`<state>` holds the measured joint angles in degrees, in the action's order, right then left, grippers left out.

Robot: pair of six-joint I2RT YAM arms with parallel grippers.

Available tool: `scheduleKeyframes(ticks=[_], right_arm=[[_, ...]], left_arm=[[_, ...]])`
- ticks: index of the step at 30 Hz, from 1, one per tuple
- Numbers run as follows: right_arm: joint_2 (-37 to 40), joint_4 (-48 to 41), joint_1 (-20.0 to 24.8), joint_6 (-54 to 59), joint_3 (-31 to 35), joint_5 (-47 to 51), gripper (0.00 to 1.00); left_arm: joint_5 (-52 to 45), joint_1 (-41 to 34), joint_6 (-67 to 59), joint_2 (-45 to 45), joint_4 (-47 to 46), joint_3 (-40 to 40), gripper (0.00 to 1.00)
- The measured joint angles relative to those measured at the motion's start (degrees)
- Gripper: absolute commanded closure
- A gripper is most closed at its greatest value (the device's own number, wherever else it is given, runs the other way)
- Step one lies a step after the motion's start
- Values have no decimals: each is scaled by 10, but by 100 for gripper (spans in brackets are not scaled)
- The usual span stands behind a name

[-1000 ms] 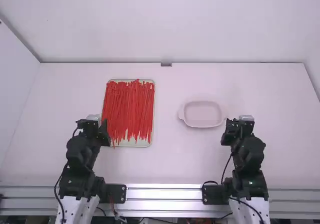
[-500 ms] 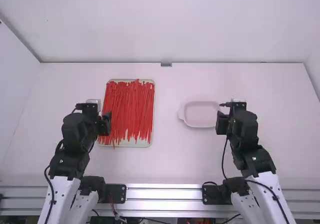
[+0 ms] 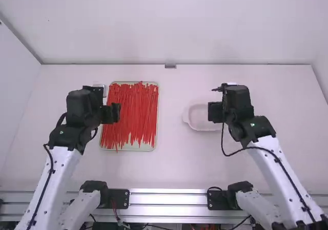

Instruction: Fasten the cable tie

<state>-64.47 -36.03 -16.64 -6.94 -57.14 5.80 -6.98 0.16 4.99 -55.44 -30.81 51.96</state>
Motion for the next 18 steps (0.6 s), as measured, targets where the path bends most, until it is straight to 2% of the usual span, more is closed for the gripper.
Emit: scheduleKeyframes(ticks=[12,18], right_arm=[[-113,-61,-37,-11,-103,-7,3],[-137,-84,-62,-17,-122,-3,1]], left_arm=[[16,0,17,-103,7,78,3],[17,0,18,-124,-9,96,1]])
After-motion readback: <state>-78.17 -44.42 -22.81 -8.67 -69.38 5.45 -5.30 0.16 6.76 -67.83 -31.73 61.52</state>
